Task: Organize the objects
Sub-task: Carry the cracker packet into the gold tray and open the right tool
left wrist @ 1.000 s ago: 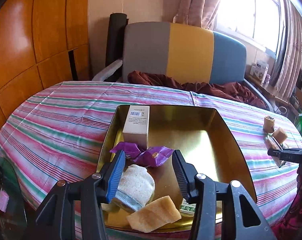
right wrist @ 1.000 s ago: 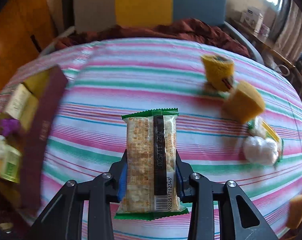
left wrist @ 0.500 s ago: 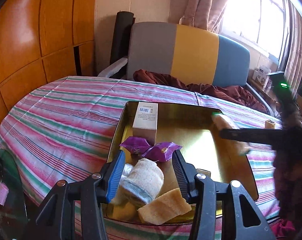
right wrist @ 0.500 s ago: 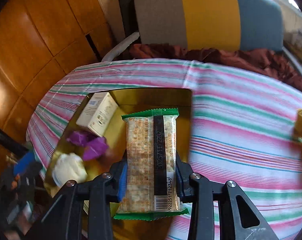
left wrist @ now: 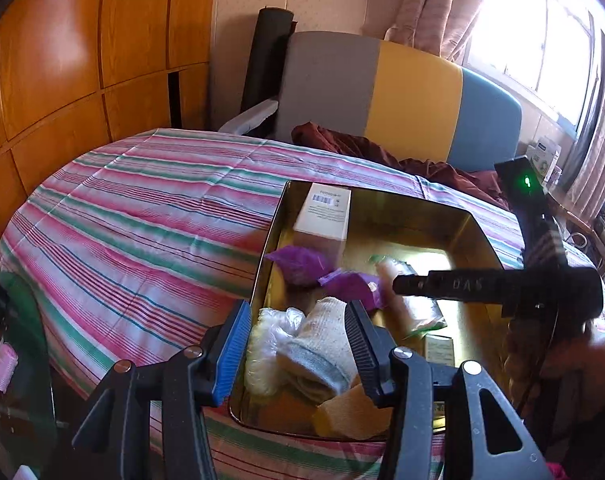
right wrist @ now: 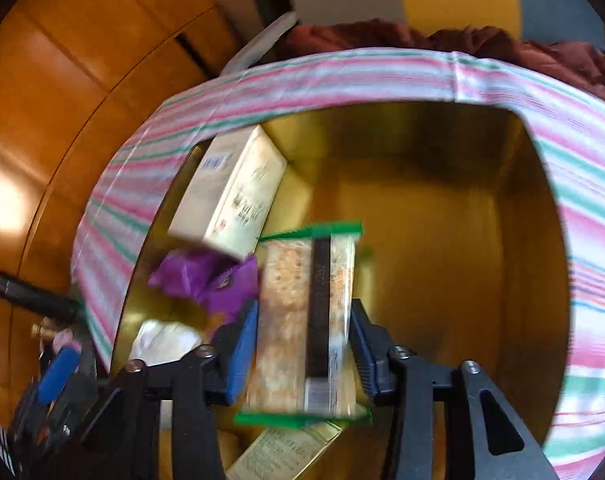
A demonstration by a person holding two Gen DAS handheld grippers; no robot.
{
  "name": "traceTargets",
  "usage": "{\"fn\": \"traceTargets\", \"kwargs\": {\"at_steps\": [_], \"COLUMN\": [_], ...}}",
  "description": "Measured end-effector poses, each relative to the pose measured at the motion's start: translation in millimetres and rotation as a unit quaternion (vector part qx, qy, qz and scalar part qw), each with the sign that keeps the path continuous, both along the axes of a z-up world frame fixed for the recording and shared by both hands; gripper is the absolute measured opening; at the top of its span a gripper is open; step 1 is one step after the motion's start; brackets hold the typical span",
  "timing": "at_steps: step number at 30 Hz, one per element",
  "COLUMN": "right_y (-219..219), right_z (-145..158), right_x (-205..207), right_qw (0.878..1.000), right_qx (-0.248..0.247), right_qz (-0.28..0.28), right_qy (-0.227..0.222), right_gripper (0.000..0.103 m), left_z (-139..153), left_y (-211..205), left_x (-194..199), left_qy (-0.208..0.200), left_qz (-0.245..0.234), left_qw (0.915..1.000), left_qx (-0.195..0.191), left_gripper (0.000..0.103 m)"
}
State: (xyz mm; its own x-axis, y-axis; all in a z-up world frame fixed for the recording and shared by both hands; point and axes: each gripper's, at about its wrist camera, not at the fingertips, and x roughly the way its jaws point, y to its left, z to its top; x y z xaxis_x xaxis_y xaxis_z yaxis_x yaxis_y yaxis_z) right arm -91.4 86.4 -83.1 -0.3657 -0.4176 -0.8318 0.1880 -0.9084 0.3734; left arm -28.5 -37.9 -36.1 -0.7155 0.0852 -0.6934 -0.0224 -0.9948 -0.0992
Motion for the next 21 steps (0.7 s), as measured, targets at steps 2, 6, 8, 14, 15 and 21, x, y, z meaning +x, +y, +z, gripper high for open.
{"fn": "traceTargets", "kwargs": {"at_steps": [2,6,8,14,15,21], "right_y": [0,6,7,32,35,83], "right_z": [-1,5,11,30,32,45], "right_x": [4,13,18,41,44,61], "right_qw": [1.0,1.0,1.0,0.997,0.997,0.993], "right_qx": [-0.009,-0.009,0.0,0.023,0.027,0.042], "right_qz": [0.006,0.007,0.005,-0.012,-0.016,-0.055], "right_qy": [-0.002,0.013,0.026,0.068,0.073,0.096], "right_gripper": [0.049,0.052,0.058,0.065,0.066,0.068], "left_z": [1,4,6,8,8,11], "left_y": [1,4,6,14,16,31], "left_x": [1,3,4,8,9,10], "left_qy": [0.003,0.007,0.009,0.01,0.009,0.01], "left_qz": [-0.001,-0.003,-0.005,-0.017,-0.02,-0.038], "left_qw": [1.0,1.0,0.9999,0.9997,0.9996,0.9989], "left_qx": [-0.002,-0.005,-0.007,-0.014,-0.016,-0.024], "left_gripper": [0.049,0.049,0.049,0.049,0.049,0.049]}}
